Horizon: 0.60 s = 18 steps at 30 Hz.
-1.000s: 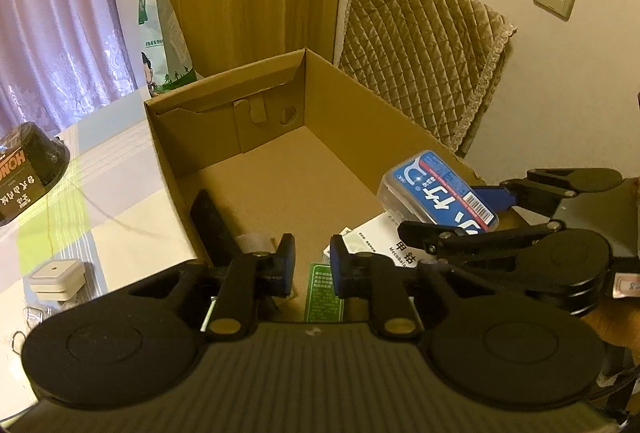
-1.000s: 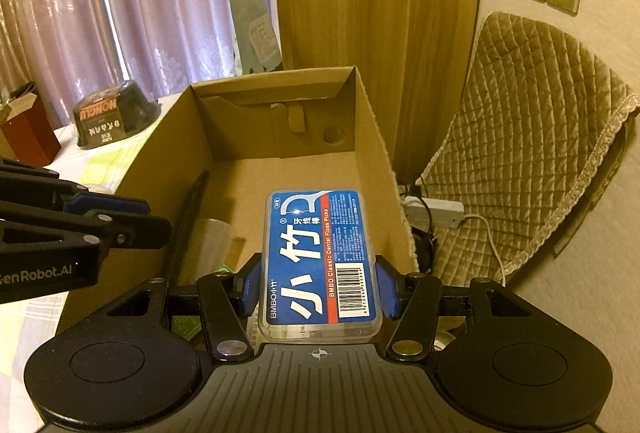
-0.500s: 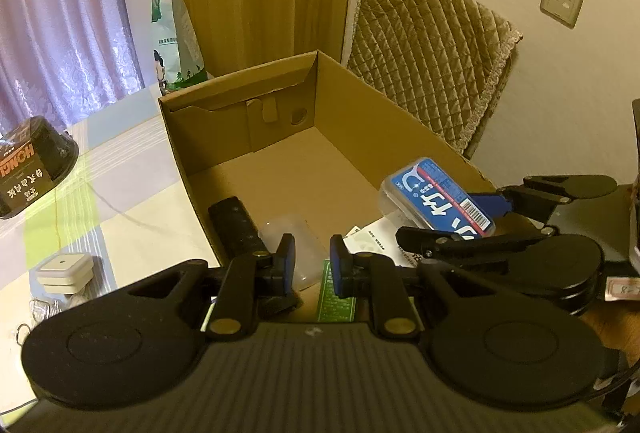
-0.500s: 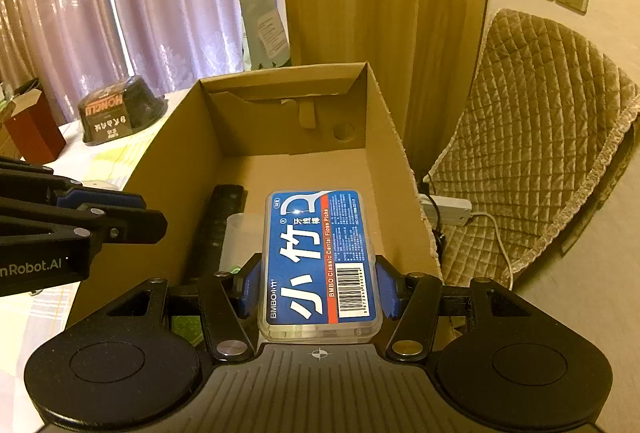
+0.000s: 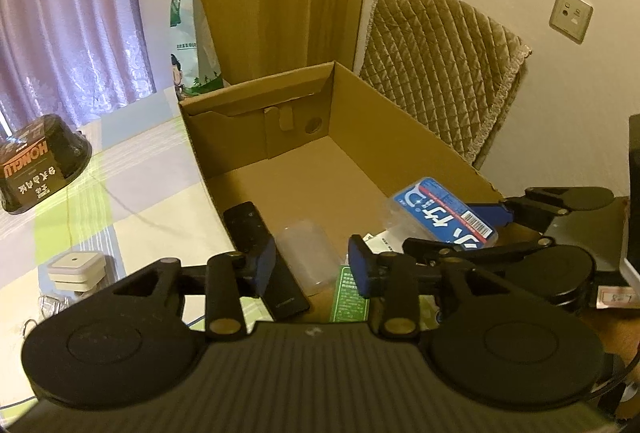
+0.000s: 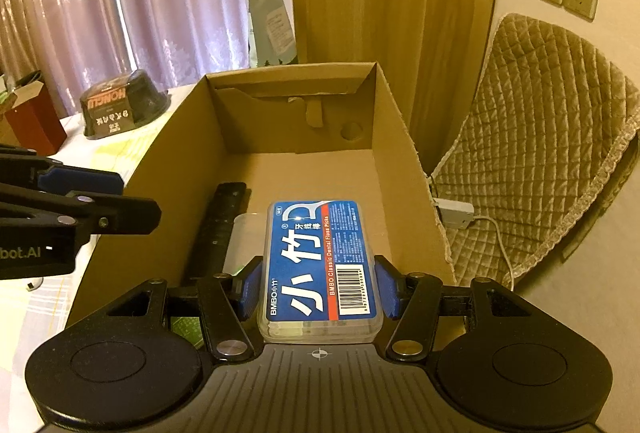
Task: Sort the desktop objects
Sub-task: 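Lower both items into the cardboard box and open both tools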
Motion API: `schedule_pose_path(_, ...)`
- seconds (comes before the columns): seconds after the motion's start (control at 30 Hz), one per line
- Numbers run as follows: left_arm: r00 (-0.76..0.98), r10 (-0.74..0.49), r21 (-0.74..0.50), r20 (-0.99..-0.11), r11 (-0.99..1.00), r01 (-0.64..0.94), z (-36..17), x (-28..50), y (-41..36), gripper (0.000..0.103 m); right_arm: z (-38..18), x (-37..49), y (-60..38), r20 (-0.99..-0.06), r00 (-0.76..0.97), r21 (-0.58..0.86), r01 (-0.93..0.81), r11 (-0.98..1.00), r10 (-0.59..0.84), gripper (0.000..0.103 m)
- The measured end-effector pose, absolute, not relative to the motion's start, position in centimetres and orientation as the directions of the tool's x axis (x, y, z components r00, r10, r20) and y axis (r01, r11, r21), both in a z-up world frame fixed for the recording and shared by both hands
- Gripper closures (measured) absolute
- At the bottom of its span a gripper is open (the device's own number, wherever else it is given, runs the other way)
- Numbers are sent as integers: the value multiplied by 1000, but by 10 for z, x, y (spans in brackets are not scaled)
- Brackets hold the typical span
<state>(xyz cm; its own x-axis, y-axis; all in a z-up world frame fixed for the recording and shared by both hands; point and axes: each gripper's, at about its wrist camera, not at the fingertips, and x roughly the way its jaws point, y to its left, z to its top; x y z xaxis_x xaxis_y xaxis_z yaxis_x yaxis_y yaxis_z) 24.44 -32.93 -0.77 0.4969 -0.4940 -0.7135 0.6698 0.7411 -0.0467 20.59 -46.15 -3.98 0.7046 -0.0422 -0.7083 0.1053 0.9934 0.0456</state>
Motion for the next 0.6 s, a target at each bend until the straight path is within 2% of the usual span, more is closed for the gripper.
schedule_pose_path(0.03, 500, -493, -47, -712, 743, 667, -7, 244, -328, 64, -39, 205, -462, -700, 713, 47, 112, 993, -47, 17)
schedule_pose_path(0.07, 502, -492, -47, -711, 746, 665, -7, 244, -327, 60, -38, 203, -462, -691, 721, 49, 118, 992, -52, 9)
schedule_pose_path(0.13, 508, -490, -47, -708, 750, 659, -6, 245, -324, 56, -36, 203, -461, -687, 725, 50, 111, 993, -46, 8)
schedule_pose_path(0.43, 529, -478, -48, -702, 772, 634, 1, 244, -306, 52, -27, 199, -456, -675, 736, 46, 103, 994, -45, 8)
schedule_pose_path(0.6, 546, -470, -42, -694, 783, 621, 8, 238, -291, 45, -19, 194, -453, -672, 739, 46, 100, 994, -43, 8)
